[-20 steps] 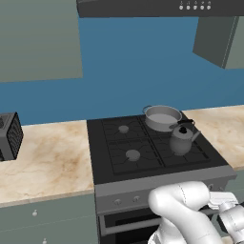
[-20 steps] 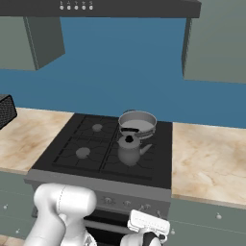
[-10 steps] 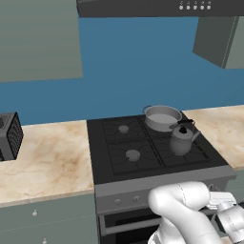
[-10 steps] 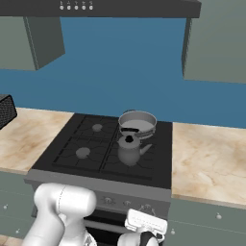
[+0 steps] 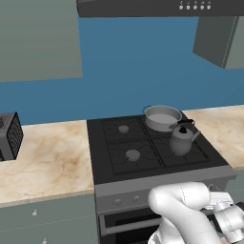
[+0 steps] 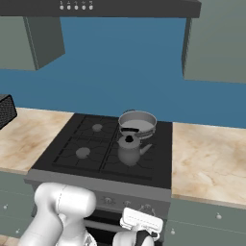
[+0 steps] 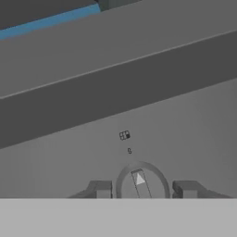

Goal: Pick the kettle from the counter and place it on a stove burner. Then turn the burner on.

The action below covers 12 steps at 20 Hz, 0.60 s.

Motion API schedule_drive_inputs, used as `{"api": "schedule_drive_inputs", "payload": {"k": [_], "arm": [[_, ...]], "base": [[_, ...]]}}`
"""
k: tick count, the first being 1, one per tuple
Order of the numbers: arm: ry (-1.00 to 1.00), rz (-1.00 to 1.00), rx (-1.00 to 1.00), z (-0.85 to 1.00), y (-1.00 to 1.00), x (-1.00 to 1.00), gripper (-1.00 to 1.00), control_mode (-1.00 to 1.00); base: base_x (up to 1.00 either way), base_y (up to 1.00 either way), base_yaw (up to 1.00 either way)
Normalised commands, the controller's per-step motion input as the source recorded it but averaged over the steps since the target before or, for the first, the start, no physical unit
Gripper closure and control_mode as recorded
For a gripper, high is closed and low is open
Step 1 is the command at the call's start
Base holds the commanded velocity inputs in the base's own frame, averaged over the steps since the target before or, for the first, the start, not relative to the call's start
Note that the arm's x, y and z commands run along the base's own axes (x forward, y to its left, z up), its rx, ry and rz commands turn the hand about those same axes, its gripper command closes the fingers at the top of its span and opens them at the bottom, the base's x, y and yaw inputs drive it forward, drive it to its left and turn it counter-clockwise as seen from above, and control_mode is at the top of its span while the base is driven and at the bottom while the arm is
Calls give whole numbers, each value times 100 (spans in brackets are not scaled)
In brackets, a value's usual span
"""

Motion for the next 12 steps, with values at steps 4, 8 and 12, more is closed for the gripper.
{"api": "schedule_drive_inputs", "payload": {"k": [4, 8, 12], "arm": [[0, 0, -4, 0, -4, -3, 100, -100], [-8, 10, -22, 1, -7, -1, 100, -100], [-17, 13, -39, 12, 0, 0, 100, -100]], "base": [[0, 0, 0], [0, 0, 0], [0, 0, 0]]}}
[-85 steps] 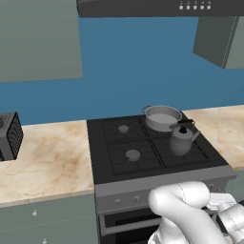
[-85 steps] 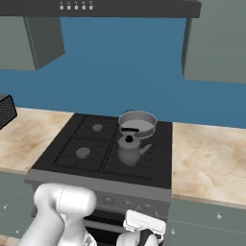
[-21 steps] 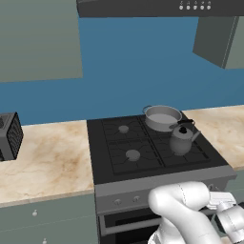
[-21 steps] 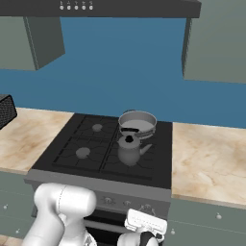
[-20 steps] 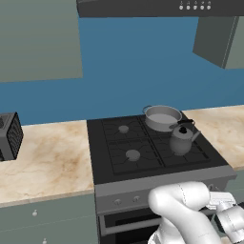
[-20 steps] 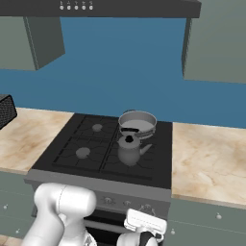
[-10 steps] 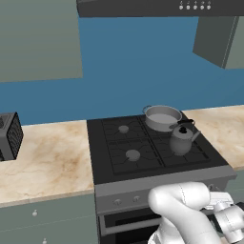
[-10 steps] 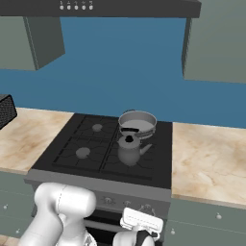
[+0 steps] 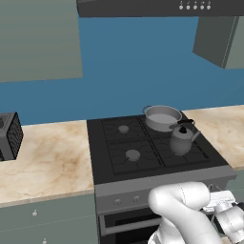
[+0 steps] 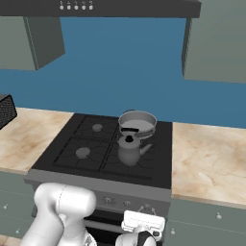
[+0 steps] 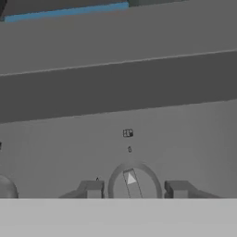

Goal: Pick the kettle from the counter and place it on a stove burner. Then turn the burner on.

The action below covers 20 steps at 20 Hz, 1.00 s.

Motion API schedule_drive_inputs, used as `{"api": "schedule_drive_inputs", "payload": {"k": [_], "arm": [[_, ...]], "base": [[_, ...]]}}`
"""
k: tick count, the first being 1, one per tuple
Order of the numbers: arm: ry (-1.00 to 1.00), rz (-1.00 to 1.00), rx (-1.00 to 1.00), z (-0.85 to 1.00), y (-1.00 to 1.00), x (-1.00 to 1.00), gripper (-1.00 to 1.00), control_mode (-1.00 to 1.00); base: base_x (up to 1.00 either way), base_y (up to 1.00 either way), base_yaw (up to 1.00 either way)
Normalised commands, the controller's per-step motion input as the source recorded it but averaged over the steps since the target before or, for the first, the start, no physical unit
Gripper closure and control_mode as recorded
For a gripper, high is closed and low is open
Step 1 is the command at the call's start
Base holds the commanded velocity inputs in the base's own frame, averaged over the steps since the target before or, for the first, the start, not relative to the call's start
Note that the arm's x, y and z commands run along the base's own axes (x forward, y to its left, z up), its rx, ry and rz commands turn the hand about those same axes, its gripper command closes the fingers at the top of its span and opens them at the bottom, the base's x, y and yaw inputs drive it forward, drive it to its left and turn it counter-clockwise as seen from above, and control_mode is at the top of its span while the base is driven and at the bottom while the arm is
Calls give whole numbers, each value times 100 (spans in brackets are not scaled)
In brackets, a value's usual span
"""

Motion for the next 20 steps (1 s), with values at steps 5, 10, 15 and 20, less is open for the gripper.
{"api": "schedule_drive_inputs", "payload": {"k": [5, 10, 15, 20], "arm": [[-20, 15, -42, 26, 0, 0, 100, -100], [-15, 18, -38, 48, 9, 0, 100, -100], [-11, 19, -33, 54, 14, 0, 100, -100], [-8, 18, -28, 39, 13, 0, 100, -100]], "base": [[0, 0, 0], [0, 0, 0], [0, 0, 0], [0, 0, 0]]}}
